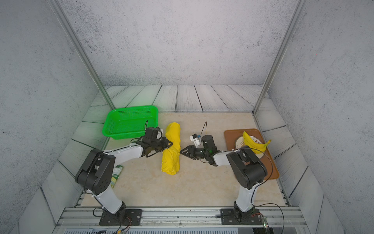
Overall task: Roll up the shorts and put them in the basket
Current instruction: Pick up the shorts from the center of the board, then place the shorts in the bin.
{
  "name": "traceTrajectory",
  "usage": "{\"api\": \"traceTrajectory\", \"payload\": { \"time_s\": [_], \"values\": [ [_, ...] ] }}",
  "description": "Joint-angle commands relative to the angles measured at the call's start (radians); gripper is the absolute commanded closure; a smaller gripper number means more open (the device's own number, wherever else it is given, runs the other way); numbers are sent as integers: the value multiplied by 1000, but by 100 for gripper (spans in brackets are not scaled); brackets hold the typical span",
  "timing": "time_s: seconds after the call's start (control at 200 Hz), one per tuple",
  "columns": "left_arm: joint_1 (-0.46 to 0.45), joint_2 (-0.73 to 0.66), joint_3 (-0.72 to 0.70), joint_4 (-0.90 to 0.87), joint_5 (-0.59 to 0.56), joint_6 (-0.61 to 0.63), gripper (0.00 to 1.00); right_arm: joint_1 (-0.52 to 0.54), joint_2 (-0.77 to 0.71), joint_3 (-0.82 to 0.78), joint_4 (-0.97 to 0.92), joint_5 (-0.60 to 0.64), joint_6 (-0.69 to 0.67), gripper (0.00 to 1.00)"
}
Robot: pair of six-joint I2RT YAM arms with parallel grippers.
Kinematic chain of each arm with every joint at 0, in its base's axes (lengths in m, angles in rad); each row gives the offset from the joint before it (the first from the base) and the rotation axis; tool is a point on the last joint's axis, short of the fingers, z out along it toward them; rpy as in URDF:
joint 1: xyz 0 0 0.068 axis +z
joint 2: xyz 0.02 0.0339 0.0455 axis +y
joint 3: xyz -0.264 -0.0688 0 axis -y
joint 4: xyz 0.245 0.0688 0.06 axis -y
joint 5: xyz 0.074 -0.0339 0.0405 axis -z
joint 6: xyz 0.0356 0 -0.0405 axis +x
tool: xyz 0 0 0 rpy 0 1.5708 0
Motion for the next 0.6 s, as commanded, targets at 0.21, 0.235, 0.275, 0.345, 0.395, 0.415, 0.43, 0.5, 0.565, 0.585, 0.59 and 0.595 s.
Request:
{"api": "traceTrajectory", "payload": {
  "time_s": [0.21,0.235,0.275,0.345,0.395,0.415,0.43,0.5,0.565,0.585,0.59,0.595],
  "values": [
    [75,-75,208,-200,-3,113,100,-11,-145,-49,-178,65,-117,51],
    [87,-77,225,-206,-9,112,100,-10,-154,-52,-184,66,-120,51],
    [107,-84,250,-211,-16,113,100,-10,-164,-58,-193,69,-125,51],
    [148,-97,286,-204,-28,113,100,-10,-181,-67,-209,71,-133,51],
    [184,-97,318,-204,-25,110,100,-10,-189,-73,-221,71,-137,51],
    [197,-94,332,-204,-21,105,100,-10,-194,-75,-226,72,-140,51],
    [212,-91,343,-205,-17,101,100,-9,-196,-77,-230,71,-142,51],
    [272,-74,386,-176,9,66,100,-10,-209,-84,-246,72,-149,51],
    [327,-40,435,-122,62,15,100,-10,-214,-85,-260,72,-154,51],
    [340,-27,456,-109,76,-4,100,-6,-215,-87,-264,71,-156,51],
    [344,-23,461,-107,79,-7,100,-7,-216,-87,-266,71,-156,51],
    [349,-20,466,-104,82,-10,100,-8,-217,-87,-266,71,-156,51]
  ]
}}
